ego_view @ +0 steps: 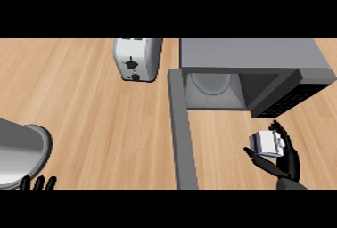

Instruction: Pick up the milk, place it into the microwave and close the microwave

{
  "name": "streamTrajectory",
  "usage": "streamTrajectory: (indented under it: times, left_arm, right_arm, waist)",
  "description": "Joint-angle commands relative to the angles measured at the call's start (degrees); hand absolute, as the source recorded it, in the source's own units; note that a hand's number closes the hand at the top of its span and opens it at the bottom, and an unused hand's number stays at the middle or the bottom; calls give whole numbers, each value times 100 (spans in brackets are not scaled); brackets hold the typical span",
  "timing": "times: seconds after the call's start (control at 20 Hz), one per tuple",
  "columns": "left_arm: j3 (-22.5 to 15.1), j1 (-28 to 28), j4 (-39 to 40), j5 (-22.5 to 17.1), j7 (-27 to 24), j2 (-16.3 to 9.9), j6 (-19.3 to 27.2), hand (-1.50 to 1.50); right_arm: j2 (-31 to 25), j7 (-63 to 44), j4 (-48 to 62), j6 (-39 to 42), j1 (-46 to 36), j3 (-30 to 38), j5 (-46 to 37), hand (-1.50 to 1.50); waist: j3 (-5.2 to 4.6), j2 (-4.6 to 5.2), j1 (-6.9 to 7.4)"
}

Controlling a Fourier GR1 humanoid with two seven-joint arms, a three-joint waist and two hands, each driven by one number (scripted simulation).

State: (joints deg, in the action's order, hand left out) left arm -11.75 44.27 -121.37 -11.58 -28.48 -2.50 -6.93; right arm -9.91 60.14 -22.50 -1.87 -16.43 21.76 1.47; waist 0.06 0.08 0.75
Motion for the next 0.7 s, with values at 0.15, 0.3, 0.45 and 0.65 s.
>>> streamTrajectory:
  times: [0.15,0.3,0.45,0.65]
  left_arm:
    - [1,-51,151,-29,-103,-44,-73,-150]
    - [303,80,106,-389,-165,-244,-314,-150]
    - [71,-56,211,-4,-159,-89,-108,-150]
    - [53,-107,-273,-256,336,-109,-4,-150]
  right_arm:
    - [-171,366,350,-804,-348,-55,-313,150]
    - [-197,537,283,-1072,-329,170,-174,150]
    - [109,630,433,-1339,-680,215,-171,150]
    - [14,220,588,-908,-1309,-102,-484,150]
  waist:
    - [3,11,21]
    - [2,10,32]
    - [7,20,53]
    - [11,40,100]
